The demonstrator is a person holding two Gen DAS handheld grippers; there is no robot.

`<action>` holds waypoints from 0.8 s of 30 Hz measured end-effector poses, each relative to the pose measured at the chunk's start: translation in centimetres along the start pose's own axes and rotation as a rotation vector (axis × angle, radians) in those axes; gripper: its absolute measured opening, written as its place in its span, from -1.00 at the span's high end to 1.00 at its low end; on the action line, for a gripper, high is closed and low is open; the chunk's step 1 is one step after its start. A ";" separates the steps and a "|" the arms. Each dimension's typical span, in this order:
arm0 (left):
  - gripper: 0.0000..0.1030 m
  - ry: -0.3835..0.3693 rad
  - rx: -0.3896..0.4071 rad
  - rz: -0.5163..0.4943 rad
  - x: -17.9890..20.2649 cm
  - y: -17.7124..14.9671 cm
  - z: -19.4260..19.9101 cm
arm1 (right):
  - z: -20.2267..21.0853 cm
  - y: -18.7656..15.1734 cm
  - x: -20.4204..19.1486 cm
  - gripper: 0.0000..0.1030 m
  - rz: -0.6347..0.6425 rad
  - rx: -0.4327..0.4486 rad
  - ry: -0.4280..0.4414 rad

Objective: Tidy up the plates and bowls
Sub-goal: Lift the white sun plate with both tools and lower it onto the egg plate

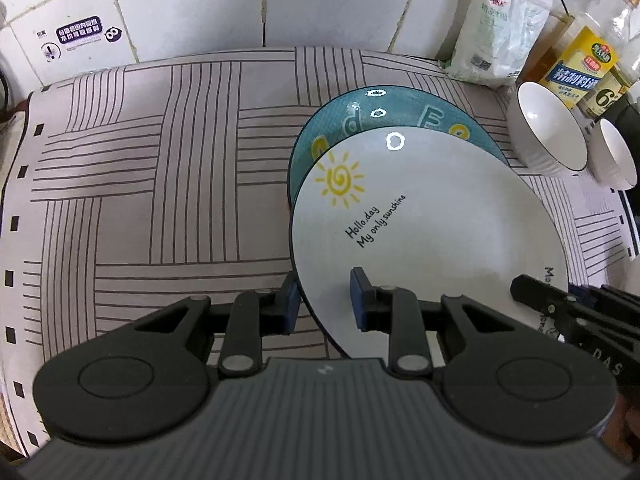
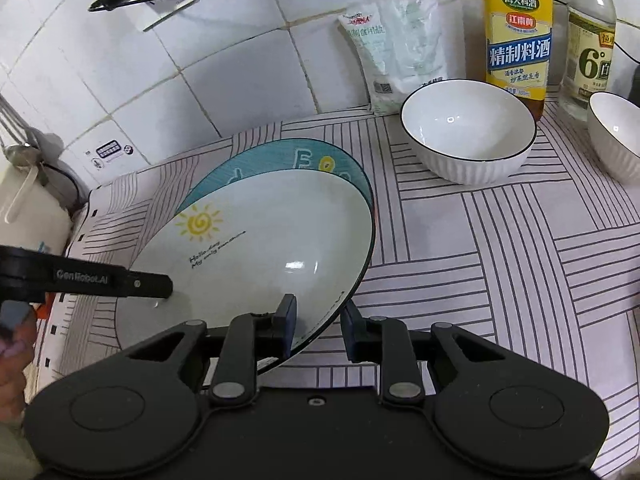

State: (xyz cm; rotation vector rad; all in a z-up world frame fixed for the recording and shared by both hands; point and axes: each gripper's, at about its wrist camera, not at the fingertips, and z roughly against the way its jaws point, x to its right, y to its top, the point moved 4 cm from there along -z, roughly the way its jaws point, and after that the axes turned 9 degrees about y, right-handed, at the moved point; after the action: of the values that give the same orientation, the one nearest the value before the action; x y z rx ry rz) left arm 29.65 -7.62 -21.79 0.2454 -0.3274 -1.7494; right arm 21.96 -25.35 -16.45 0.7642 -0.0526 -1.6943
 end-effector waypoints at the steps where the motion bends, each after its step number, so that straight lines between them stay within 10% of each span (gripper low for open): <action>1: 0.53 -0.001 -0.001 0.007 -0.1 0.0 -0.1 | -0.1 0.1 0.0 0.45 0.005 0.002 -0.001; 24: 0.53 0.014 0.021 0.053 -0.4 0.7 -0.8 | -3.0 0.9 -0.6 0.27 0.152 0.061 -0.151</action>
State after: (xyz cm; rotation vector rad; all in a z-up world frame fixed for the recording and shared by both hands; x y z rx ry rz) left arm 30.68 -7.42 -22.30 0.2616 -0.3399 -1.6917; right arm 24.35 -23.97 -18.14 0.6597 -0.2624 -1.6079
